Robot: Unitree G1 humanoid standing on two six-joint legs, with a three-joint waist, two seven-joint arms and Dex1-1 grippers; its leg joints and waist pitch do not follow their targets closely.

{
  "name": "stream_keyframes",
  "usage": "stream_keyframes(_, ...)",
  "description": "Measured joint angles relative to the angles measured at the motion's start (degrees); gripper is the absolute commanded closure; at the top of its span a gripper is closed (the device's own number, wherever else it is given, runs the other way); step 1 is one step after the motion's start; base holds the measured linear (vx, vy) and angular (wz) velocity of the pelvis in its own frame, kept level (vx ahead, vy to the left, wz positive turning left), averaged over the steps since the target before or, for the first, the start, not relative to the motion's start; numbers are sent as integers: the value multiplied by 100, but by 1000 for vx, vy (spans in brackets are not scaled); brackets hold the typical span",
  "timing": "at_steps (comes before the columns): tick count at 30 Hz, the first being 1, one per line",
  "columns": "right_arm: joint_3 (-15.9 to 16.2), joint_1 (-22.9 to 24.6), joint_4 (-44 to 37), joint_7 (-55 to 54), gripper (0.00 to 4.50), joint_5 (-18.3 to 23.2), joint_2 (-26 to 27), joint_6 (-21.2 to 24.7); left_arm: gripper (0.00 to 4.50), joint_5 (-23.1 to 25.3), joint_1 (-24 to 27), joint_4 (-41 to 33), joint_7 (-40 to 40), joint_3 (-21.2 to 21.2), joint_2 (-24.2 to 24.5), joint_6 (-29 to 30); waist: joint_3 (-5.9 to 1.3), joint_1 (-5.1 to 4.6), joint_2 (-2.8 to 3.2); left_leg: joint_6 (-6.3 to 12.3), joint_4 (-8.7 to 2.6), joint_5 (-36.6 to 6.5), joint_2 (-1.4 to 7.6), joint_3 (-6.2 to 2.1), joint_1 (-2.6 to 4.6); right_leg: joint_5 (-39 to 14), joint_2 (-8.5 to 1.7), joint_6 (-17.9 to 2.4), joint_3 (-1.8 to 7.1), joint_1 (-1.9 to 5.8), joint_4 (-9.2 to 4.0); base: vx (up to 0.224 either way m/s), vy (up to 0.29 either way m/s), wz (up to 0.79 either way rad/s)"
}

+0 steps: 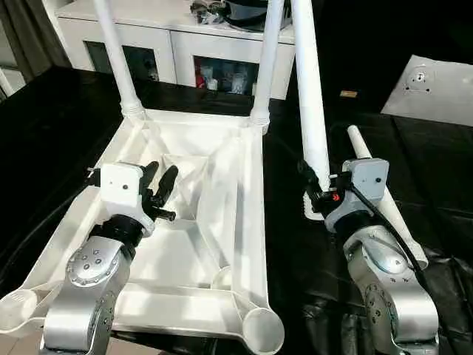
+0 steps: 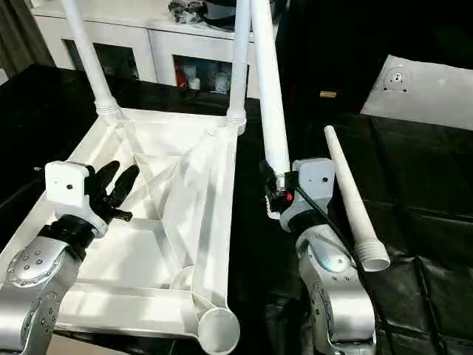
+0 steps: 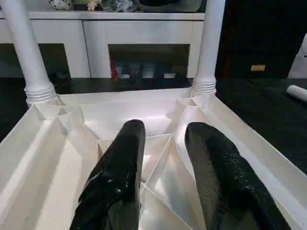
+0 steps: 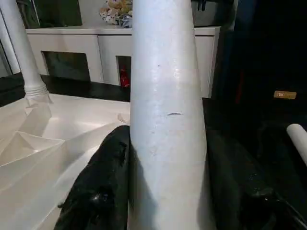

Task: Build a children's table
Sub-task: Pick table leg

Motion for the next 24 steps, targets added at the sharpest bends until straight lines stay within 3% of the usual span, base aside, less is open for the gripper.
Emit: stream_keyframes(24, 0, 0, 0, 0, 261, 0, 0, 0, 284, 0, 0, 0, 0, 0, 0, 0, 0, 0, 0, 0, 0, 0, 0, 0, 0, 0, 0, 0, 0, 0, 0, 0, 0, 0)
